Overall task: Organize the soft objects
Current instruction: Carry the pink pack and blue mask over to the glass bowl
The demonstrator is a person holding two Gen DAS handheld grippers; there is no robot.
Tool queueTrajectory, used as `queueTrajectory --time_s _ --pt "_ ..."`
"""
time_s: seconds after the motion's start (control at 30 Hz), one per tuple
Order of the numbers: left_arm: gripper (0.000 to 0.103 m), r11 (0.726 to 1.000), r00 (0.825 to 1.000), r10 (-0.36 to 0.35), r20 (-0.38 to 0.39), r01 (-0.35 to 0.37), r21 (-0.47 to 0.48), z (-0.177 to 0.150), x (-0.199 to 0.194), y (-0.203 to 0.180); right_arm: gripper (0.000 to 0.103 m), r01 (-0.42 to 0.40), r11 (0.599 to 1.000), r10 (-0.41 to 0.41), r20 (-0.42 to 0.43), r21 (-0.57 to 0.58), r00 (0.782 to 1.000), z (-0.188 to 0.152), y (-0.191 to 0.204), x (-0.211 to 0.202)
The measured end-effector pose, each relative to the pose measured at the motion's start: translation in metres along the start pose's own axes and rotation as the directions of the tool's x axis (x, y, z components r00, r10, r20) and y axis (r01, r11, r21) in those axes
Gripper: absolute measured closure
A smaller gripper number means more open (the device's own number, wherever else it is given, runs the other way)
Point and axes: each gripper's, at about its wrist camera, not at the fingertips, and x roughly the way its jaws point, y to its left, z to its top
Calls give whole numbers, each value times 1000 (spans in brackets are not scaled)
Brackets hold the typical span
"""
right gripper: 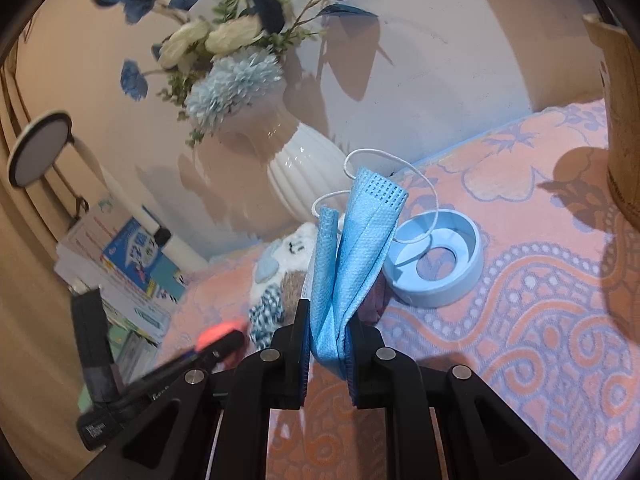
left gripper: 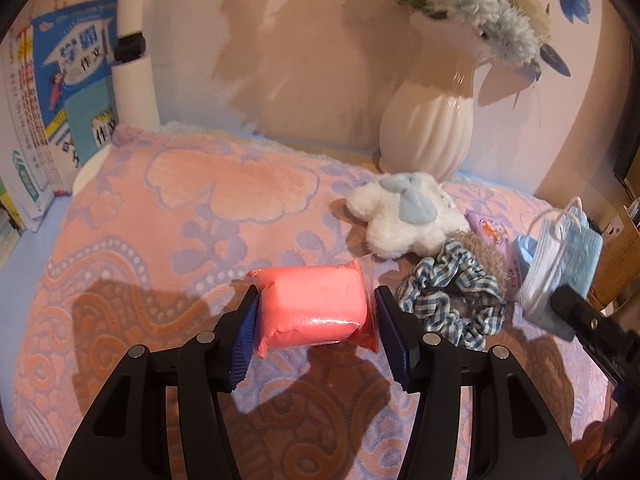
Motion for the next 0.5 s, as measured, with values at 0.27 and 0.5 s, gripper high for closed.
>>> queueTrajectory --time_s 0.27,0.5 --pt "51 1000 1000 4 13 -4 14 -3 -39 -19 89 -24 999 19 -112 -42 994 -3 23 -32" --pt "51 1000 998 -30 -59 30 0 -17 -66 -47 89 -34 999 32 -163 -5 986 -12 17 -74"
